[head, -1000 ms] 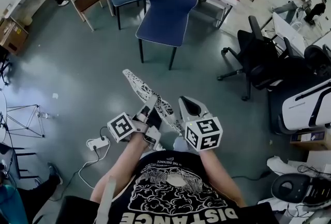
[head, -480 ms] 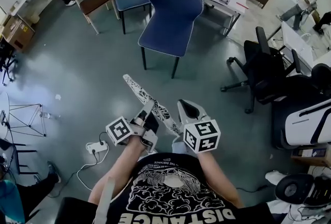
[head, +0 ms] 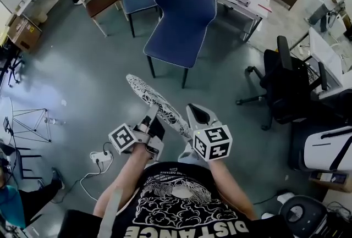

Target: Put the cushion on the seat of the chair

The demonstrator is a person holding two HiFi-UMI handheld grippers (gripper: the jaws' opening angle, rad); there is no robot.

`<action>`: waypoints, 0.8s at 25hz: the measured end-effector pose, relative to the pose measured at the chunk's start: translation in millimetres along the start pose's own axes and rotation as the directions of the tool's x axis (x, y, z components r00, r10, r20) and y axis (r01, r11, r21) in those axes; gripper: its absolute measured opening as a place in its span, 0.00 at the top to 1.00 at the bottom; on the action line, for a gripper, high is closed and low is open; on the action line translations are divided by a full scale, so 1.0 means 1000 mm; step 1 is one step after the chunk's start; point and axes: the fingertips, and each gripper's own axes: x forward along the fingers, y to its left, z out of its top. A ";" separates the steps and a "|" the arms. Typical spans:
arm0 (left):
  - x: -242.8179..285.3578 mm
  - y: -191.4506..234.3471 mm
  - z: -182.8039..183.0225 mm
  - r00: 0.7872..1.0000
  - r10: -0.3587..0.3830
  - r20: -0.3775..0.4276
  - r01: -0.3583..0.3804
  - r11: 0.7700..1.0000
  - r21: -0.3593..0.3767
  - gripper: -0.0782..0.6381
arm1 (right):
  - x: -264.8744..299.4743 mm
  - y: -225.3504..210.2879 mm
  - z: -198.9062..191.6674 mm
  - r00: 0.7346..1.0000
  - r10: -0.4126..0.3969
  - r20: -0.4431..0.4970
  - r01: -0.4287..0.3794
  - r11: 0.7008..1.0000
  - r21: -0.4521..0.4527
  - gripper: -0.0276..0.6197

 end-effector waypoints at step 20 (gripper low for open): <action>0.073 0.004 0.024 0.999 0.025 0.048 -0.026 0.999 0.037 0.88 | 0.035 -0.062 0.027 0.999 0.049 -0.020 -0.049 0.999 0.016 0.96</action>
